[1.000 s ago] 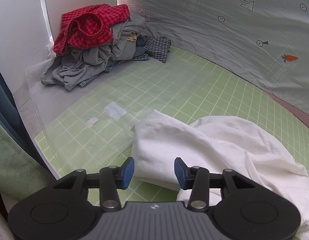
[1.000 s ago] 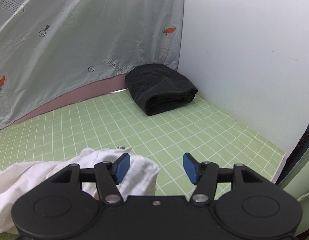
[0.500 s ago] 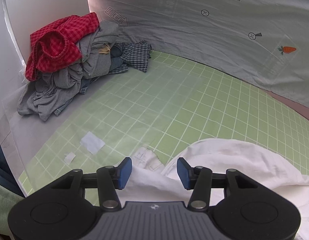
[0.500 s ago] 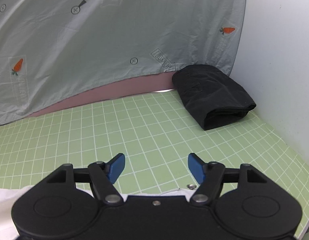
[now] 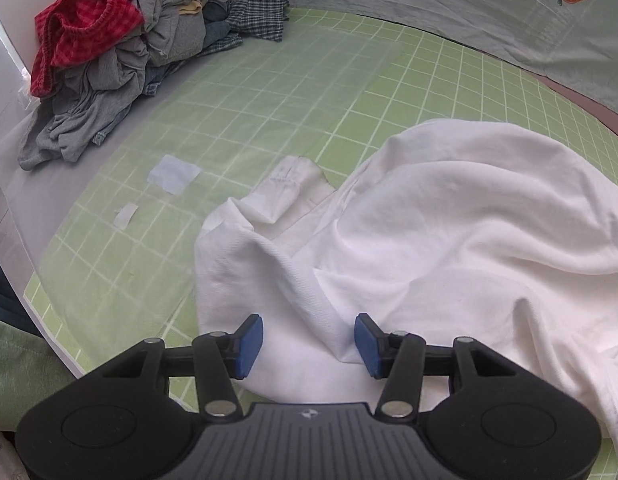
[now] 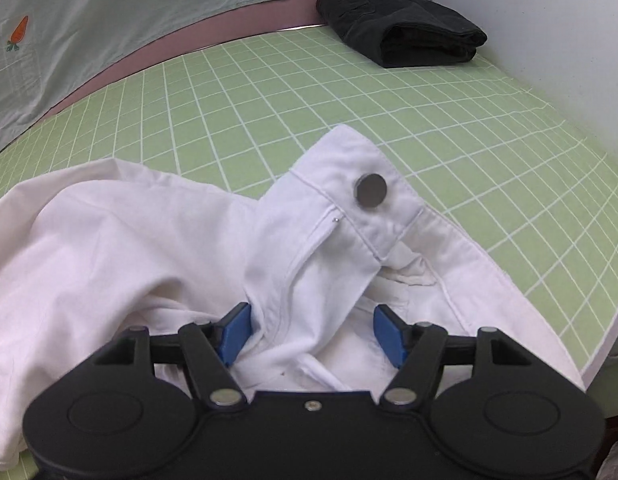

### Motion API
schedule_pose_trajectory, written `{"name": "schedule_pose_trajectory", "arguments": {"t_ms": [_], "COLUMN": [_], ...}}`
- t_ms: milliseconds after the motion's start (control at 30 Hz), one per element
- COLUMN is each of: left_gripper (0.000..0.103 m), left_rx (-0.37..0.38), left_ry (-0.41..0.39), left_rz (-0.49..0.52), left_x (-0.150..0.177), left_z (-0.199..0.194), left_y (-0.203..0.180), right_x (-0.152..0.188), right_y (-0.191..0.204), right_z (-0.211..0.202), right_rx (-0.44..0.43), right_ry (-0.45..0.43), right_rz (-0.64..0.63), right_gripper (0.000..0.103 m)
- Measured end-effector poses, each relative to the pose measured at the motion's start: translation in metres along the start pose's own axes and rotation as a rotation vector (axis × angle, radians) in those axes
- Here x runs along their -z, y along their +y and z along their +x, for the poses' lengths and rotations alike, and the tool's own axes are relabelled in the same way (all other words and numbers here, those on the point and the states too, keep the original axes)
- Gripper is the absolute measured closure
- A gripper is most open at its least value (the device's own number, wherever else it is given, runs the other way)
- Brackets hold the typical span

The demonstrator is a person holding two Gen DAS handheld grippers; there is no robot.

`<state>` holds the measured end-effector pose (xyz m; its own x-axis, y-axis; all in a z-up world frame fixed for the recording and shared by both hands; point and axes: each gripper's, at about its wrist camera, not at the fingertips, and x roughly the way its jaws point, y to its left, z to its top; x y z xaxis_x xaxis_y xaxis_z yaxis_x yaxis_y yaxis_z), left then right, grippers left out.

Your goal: Fold clothes

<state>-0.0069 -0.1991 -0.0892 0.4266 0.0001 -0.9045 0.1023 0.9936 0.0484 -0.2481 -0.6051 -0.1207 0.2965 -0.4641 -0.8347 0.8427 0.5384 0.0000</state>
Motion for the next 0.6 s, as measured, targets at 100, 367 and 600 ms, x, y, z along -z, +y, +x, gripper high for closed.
{"name": "schedule_pose_trajectory", "arguments": {"t_ms": [100,367,600], "left_gripper": [0.050,0.049,0.048], "left_rx": [0.011,0.002,0.026], "left_ry": [-0.016,-0.072,-0.113], "left_rz": [-0.011,-0.114,-0.102], "left_x": [-0.007,-0.036,-0.061], "left_z": [-0.006,-0.013,-0.010], "left_y": [0.004,0.028,0.022], "right_x": [-0.011,-0.050,-0.081], "right_y": [0.005,0.018,0.040], "right_z": [-0.007,-0.037,-0.022], "right_rx": [0.022,0.072,0.079], "right_ry": [-0.012,-0.212,-0.251], "right_rz": [-0.022,-0.059,-0.107], "right_gripper": [0.035,0.031,0.029]}}
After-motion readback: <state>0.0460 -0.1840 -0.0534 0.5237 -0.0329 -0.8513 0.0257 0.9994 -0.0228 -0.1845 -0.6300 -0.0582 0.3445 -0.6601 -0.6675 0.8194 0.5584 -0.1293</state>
